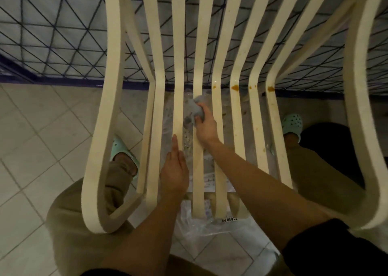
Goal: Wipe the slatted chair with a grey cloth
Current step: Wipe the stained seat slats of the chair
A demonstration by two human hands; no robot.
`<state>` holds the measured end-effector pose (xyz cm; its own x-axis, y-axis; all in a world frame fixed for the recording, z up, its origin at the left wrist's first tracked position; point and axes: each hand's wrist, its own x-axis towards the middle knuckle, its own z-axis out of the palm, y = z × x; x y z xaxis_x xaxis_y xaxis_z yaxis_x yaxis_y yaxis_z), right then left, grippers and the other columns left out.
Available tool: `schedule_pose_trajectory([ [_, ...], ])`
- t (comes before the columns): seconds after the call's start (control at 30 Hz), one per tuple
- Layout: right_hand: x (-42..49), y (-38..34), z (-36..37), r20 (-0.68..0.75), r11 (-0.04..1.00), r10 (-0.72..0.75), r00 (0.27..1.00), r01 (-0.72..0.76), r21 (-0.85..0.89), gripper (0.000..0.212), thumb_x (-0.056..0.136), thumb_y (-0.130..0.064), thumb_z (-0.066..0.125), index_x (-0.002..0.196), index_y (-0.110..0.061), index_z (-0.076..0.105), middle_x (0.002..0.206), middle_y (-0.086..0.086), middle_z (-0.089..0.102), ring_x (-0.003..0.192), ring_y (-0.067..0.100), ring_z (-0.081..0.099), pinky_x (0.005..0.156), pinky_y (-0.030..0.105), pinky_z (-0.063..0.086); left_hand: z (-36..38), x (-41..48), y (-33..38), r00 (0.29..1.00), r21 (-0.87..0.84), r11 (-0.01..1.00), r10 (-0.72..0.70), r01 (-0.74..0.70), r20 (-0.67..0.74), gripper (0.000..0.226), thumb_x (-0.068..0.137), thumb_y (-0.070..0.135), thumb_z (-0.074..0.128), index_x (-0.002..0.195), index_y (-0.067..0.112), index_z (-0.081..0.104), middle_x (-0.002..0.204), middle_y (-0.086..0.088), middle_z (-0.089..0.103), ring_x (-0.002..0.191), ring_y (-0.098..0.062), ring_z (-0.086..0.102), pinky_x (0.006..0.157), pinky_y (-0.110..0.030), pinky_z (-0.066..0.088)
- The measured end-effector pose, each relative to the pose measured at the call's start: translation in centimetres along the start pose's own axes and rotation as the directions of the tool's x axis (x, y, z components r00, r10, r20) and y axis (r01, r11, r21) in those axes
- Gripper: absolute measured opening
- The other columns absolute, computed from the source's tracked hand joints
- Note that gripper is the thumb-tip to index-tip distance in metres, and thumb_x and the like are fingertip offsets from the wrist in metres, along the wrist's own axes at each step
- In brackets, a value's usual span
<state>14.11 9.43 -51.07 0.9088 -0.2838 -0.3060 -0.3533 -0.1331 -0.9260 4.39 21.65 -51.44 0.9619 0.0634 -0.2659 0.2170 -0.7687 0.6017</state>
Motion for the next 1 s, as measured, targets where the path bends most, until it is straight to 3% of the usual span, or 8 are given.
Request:
schedule_pose_trajectory([
  [0.13,-4.5,1.0,-0.3,0.023,0.997,0.03,0.999,-0.028,-0.073,0.038,0.104,-0.01,0.042,0.141,-0.01,0.042,0.134,0.013,0.054,0.112,0.021,0.056,0.086,0.017,0.042,0.2,-0.2,-0.1,1.0,0.003,1.0,0.01,-0.01,-0.025,0.052,0.103,0.038,0.023,0.153,0.037,0.007,0.08,-0.003,0.056,0.053,-0.012,0.047,0.047,-0.025,0.031],
  [0.33,-11.3,2.1,-0.6,0.015,0.997,0.081,0.997,-0.081,-0.009,0.036,0.103,-0.004,0.04,0.139,-0.009,0.043,0.129,0.01,0.054,0.11,0.018,0.054,0.08,-0.004,0.039,0.5,0.4,-0.2,1.0,-0.002,1.0,-0.022,0.022,0.009,0.052,0.105,0.035,0.023,0.154,0.036,0.006,0.079,-0.007,0.059,0.057,-0.018,0.053,0.048,-0.027,0.038],
  [0.47,-15.4,2.2,-0.8,0.011,0.992,0.106,0.994,-0.105,-0.066,0.034,0.102,-0.011,0.043,0.135,-0.019,0.047,0.121,0.006,0.061,0.103,0.019,0.06,0.086,0.024,0.05,0.2,0.1,-0.3,1.0,-0.048,0.999,-0.02,0.021,0.019,0.051,0.105,0.037,0.023,0.154,0.04,0.009,0.091,-0.006,0.063,0.063,-0.018,0.056,0.058,-0.032,0.048],
  [0.53,-17.2,2.4,-1.1,0.029,0.996,0.08,0.996,-0.079,-0.043,0.035,0.102,-0.003,0.042,0.135,-0.014,0.048,0.12,0.007,0.059,0.098,0.009,0.058,0.084,0.012,0.047,-0.1,0.2,0.0,0.999,-0.045,0.999,-0.008,0.01,0.047,0.051,0.106,0.034,0.025,0.155,0.036,0.01,0.1,-0.017,0.065,0.069,-0.019,0.057,0.065,-0.034,0.049],
  [0.6,-18.7,2.9,-1.4,0.032,0.995,0.063,0.997,-0.061,-0.079,0.037,0.101,0.002,0.041,0.134,-0.013,0.047,0.122,0.006,0.056,0.098,0.003,0.057,0.083,0.002,0.042,-0.7,0.3,0.5,0.996,-0.056,0.998,0.023,-0.018,0.084,0.052,0.106,0.027,0.029,0.156,0.028,0.013,0.124,-0.019,0.059,0.086,-0.024,0.058,0.081,-0.039,0.049],
  [0.73,-20.7,4.1,-1.5,0.052,0.986,-0.007,0.999,0.015,-0.165,0.038,0.102,-0.004,0.042,0.138,-0.015,0.045,0.118,0.002,0.06,0.101,0.014,0.06,0.083,0.008,0.045,-2.5,0.8,0.1,0.98,0.044,0.985,0.162,-0.168,0.114,0.05,0.101,0.011,0.041,0.15,0.013,0.034,0.148,-0.012,0.037,0.126,-0.032,0.048,0.104,-0.04,0.041],
  [0.87,-21.9,4.1,-1.8,0.07,0.992,0.021,0.997,-0.012,-0.126,0.037,0.103,-0.006,0.04,0.139,-0.016,0.044,0.114,0.003,0.058,0.097,0.012,0.059,0.08,0.007,0.046,-4.8,0.7,-0.5,0.952,0.125,0.944,0.306,-0.305,0.012,0.04,0.095,0.006,0.049,0.136,0.009,0.051,0.146,-0.01,0.04,0.133,-0.029,0.039,0.111,-0.043,0.037],
  [1.0,-21.5,4.6,-1.6,0.07,0.986,0.009,0.998,0.002,-0.166,0.038,0.103,-0.008,0.041,0.139,-0.02,0.043,0.117,0.005,0.062,0.097,0.015,0.063,0.079,0.015,0.051,-5.3,1.3,-0.2,0.958,0.252,0.927,0.287,-0.279,0.008,0.046,0.099,0.026,0.048,0.143,0.015,0.043,0.156,-0.008,0.029,0.142,-0.029,0.025,0.113,-0.049,0.027],
])
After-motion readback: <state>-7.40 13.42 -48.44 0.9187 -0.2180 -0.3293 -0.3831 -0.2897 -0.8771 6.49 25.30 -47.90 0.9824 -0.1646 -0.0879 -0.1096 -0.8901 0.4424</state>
